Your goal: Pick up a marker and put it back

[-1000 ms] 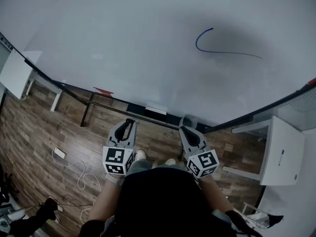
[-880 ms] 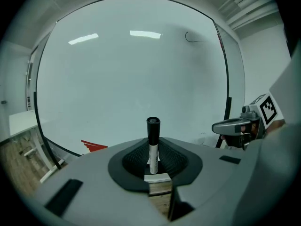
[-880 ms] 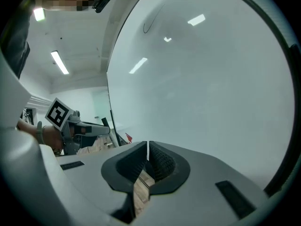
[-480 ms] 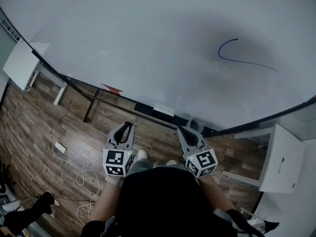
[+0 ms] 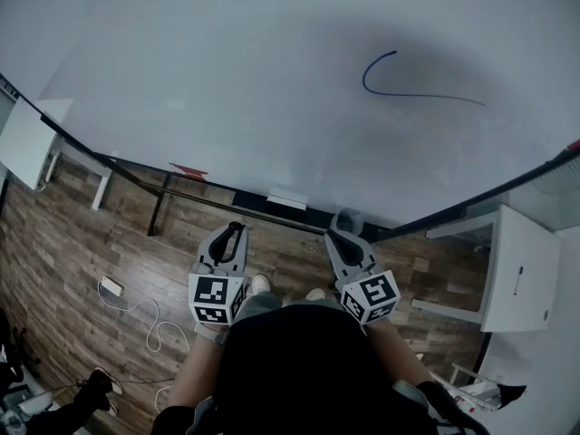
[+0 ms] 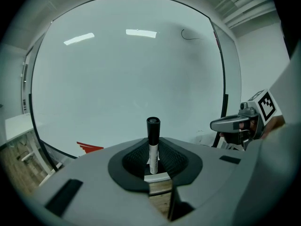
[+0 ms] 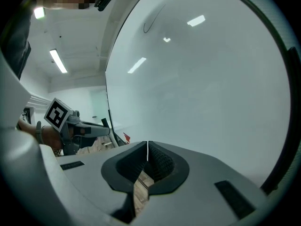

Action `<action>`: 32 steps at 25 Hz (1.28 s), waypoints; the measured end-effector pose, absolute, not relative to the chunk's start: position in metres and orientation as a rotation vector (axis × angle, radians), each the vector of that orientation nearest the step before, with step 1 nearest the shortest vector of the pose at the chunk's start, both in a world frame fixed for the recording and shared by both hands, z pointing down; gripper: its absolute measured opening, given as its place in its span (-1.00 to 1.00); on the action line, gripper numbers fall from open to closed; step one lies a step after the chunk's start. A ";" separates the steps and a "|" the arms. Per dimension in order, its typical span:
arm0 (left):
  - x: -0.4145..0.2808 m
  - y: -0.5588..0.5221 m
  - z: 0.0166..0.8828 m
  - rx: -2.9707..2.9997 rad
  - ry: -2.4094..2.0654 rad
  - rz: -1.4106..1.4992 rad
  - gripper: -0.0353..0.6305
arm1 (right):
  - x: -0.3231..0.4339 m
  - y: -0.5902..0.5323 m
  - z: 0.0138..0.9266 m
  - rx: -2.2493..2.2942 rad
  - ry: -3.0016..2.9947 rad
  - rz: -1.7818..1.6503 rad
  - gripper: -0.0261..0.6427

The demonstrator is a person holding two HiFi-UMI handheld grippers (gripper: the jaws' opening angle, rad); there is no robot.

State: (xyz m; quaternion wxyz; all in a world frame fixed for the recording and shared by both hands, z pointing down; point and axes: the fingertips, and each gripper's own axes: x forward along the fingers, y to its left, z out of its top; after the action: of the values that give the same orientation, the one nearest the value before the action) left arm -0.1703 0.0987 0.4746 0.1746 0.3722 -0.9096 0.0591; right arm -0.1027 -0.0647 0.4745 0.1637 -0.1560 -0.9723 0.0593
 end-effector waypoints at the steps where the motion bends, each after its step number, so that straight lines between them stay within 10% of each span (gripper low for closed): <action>1: -0.171 0.092 0.473 1.079 -2.572 0.173 -0.67 | -0.101 -0.069 0.475 -0.425 -2.775 0.173 -0.83; 32: -0.120 -0.126 0.465 1.820 -2.201 0.255 -0.67 | 0.019 -0.212 0.477 0.341 -2.794 0.276 -0.83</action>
State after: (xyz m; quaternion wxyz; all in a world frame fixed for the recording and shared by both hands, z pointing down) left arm -0.1201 -0.1262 0.4655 0.1370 0.6287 -0.7604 0.0882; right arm 0.0193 -0.2116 0.4771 0.1561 0.1192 -0.9758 0.0964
